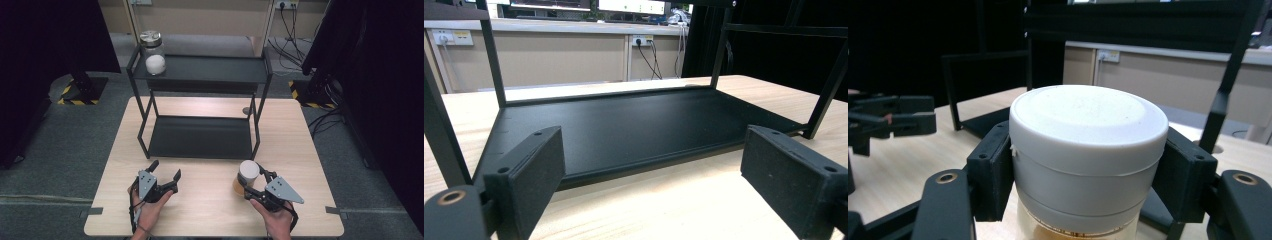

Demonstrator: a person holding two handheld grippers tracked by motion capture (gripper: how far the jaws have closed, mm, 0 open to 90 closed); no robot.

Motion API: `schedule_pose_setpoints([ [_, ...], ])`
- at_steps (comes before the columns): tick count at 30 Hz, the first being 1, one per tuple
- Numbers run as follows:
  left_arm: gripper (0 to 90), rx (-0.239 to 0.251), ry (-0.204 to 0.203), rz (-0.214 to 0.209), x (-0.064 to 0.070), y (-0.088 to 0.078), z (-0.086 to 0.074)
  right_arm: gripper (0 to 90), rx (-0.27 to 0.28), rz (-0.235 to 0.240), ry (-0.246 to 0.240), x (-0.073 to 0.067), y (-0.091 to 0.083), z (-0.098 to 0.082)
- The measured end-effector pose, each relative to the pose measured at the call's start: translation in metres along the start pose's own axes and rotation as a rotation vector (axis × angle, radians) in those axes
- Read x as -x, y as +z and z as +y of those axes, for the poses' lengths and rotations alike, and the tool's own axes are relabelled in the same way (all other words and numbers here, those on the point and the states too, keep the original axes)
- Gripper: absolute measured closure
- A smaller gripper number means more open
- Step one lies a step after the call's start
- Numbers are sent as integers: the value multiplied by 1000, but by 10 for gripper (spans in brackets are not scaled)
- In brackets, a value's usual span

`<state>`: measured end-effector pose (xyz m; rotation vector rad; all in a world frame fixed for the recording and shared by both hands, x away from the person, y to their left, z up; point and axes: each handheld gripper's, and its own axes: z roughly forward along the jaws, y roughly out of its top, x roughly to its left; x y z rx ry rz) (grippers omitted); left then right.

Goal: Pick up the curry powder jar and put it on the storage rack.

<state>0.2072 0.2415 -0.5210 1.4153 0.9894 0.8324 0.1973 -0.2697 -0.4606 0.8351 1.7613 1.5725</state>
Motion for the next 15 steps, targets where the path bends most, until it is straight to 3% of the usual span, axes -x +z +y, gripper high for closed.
schedule_pose_setpoints([
  [15, 100, 2, 4, 1, 1, 0, 0, 336, 72, -55, -2, -1, -1, 21],
])
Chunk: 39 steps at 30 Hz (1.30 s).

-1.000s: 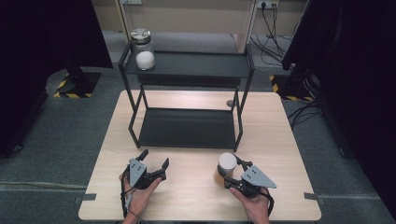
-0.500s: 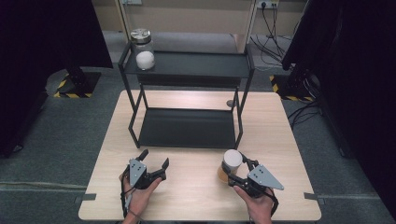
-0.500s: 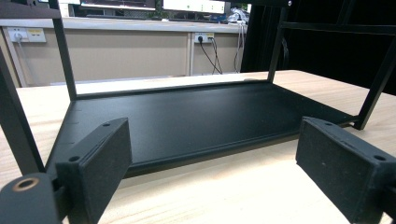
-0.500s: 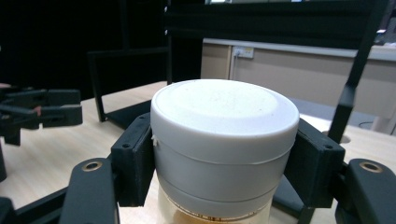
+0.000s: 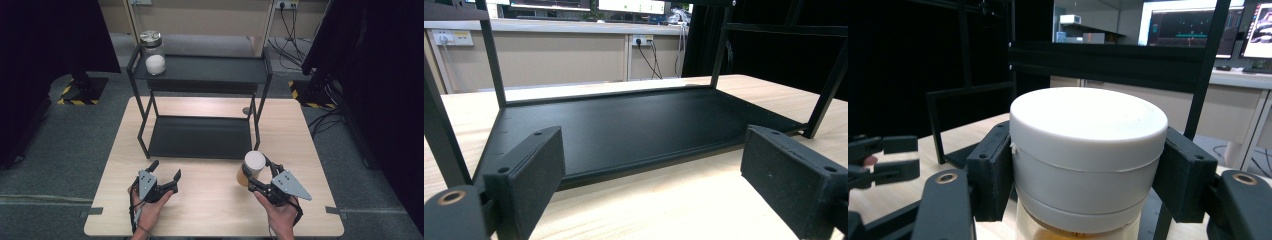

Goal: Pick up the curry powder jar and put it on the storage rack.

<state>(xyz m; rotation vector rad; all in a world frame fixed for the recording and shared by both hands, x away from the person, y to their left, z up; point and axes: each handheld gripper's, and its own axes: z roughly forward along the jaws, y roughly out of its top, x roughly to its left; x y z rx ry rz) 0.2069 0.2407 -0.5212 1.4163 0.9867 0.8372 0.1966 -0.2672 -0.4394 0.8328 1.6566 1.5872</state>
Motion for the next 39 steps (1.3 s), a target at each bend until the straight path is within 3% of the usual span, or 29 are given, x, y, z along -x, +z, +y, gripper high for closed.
schedule_pose_setpoints([
  [39, 100, -3, 3, -2, 1, 0, 0, 337, 130, -65, -15, 4, 24, 58],
])
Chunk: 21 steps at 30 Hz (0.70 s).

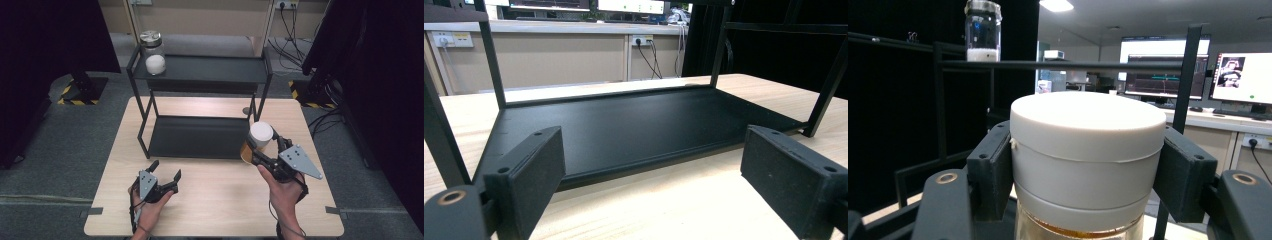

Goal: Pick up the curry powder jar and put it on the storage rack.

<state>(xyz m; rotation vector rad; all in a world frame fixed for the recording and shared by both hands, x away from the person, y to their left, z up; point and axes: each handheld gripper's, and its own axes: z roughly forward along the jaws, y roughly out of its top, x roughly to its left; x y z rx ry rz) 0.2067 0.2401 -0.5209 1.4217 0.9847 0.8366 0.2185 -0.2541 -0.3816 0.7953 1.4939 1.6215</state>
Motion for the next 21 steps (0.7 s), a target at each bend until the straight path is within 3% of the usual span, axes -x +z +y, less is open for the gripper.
schedule_pose_setpoints([
  [21, 100, -1, 0, -2, 0, 0, 0, 337, 50, -20, 0, 3, 19, 24],
])
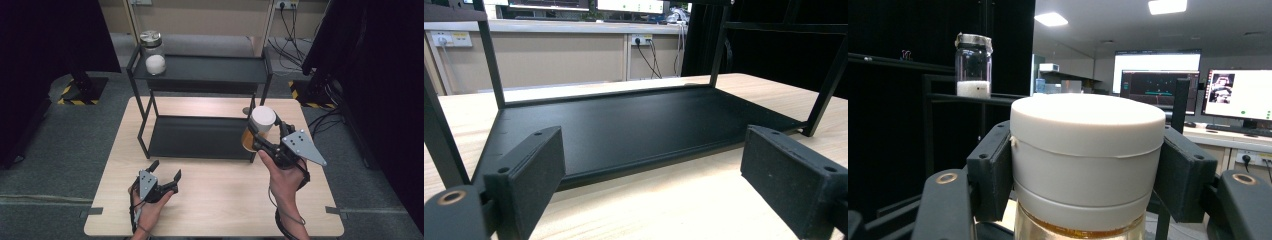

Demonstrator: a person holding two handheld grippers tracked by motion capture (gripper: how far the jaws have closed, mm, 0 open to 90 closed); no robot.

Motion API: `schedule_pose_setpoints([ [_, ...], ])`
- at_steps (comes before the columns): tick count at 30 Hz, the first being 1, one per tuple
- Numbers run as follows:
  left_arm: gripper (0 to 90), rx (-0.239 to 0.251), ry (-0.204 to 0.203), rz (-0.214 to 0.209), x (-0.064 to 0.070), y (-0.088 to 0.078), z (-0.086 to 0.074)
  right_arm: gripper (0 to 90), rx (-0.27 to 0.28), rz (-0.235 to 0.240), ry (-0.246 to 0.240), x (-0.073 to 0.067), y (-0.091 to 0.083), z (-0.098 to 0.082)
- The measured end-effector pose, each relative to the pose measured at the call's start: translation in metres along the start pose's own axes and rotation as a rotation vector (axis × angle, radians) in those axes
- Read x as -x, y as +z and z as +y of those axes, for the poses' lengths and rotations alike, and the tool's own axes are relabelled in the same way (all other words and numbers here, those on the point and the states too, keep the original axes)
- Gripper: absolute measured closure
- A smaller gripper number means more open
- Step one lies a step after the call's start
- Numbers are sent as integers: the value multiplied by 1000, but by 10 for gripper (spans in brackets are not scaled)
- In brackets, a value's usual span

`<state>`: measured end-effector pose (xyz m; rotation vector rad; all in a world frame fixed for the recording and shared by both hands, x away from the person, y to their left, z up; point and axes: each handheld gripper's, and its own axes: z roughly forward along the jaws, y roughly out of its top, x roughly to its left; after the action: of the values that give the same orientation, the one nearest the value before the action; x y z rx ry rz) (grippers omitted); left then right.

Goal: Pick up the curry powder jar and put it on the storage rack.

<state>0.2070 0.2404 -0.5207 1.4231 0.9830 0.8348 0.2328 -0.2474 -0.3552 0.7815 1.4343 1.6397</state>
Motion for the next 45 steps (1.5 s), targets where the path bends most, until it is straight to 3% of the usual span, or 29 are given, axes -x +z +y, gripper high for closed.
schedule_pose_setpoints([
  [45, 100, -6, 9, -1, 0, 0, 1, 337, 58, -28, 0, 4, 36, 42],
])
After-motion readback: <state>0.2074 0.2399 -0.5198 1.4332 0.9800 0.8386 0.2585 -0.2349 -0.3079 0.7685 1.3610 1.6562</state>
